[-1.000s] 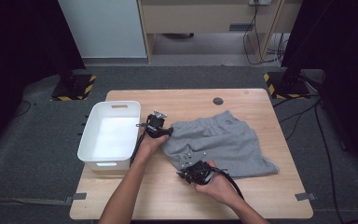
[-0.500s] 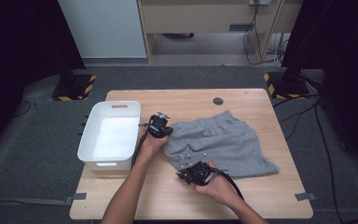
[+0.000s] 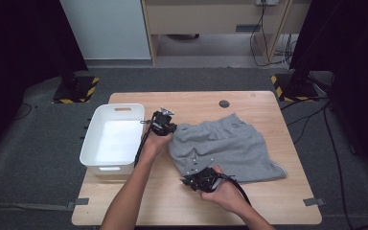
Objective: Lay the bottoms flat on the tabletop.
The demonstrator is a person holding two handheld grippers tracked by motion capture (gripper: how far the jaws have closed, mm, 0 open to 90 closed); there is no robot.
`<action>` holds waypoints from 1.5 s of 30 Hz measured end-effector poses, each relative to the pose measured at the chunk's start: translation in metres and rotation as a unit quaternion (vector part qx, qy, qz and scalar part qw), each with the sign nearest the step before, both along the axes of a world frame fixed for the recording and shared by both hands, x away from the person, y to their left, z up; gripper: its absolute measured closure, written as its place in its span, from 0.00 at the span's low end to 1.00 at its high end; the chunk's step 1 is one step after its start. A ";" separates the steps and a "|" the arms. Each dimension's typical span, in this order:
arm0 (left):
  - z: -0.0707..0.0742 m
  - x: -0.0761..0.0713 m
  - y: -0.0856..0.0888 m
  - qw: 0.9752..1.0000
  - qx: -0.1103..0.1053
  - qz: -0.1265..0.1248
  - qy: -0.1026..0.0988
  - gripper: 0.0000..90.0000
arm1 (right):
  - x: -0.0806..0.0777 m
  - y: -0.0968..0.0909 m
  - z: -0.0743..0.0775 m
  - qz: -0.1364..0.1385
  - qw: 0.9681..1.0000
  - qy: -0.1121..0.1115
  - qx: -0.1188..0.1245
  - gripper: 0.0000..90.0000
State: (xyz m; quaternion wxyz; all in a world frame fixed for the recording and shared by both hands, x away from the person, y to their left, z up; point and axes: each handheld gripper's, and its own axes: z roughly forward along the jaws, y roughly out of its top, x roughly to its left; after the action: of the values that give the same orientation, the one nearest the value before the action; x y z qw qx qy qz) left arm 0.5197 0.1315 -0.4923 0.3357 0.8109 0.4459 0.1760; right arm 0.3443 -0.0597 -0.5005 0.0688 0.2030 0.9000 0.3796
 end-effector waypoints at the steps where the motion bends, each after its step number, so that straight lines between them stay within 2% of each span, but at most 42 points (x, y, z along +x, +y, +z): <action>1: -0.001 0.000 0.000 1.000 0.006 -0.001 0.002 0.92 | -0.001 0.000 -0.001 0.001 1.000 0.000 -0.003 0.92; 3: -0.003 0.000 -0.001 1.000 0.014 -0.001 0.006 0.92 | -0.001 -0.001 -0.002 0.004 1.000 0.001 -0.006 0.92; 6: -0.004 0.000 -0.002 1.000 0.012 0.003 0.009 0.90 | -0.001 -0.003 -0.003 0.001 1.000 0.001 -0.007 0.92; 12: -0.003 0.003 0.001 1.000 -0.008 0.018 -0.009 0.79 | 0.000 -0.009 0.001 -0.002 1.000 -0.004 -0.006 0.92; 14: -0.002 0.005 0.002 0.999 -0.024 0.026 -0.016 0.77 | -0.001 -0.011 0.001 -0.004 1.000 -0.004 -0.007 0.92; 15: -0.002 0.005 0.002 0.999 -0.025 0.026 -0.017 0.77 | -0.001 -0.012 0.000 -0.004 1.000 -0.005 -0.010 0.92; 18: -0.005 0.007 0.000 0.999 -0.022 0.023 -0.015 0.73 | -0.001 -0.014 -0.001 -0.007 1.000 -0.005 -0.010 0.92; 22: -0.015 0.013 0.002 0.999 -0.004 0.031 -0.011 0.67 | -0.001 -0.014 0.000 -0.007 1.000 -0.006 -0.009 0.92; 26: -0.021 0.017 0.003 0.999 -0.004 0.044 -0.011 0.68 | -0.001 -0.016 -0.001 -0.010 1.000 -0.007 -0.009 0.92; 32: -0.024 0.016 0.001 0.999 -0.009 0.038 0.001 0.69 | 0.001 -0.018 0.000 -0.015 1.000 -0.006 -0.006 0.92; 36: -0.021 0.013 0.001 0.999 -0.037 0.025 0.011 0.67 | 0.002 -0.019 0.001 -0.018 1.000 -0.006 -0.002 0.92; 41: -0.023 0.012 -0.002 0.998 -0.052 0.009 0.021 0.60 | 0.003 -0.018 0.002 -0.020 1.000 -0.006 0.003 0.92; 43: -0.025 0.011 -0.005 0.999 -0.047 0.002 0.020 0.56 | 0.003 -0.018 0.003 -0.022 1.000 -0.006 0.006 0.92; 45: -0.027 0.010 -0.007 0.999 -0.033 0.003 0.016 0.50 | 0.004 -0.018 0.004 -0.024 1.000 -0.006 0.009 0.92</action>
State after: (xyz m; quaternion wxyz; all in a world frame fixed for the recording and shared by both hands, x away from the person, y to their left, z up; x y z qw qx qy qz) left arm 0.5301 0.1248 -0.5190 0.3548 0.8006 0.4594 0.1488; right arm 0.3482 -0.0779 -0.4967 0.0812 0.2232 0.8910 0.3871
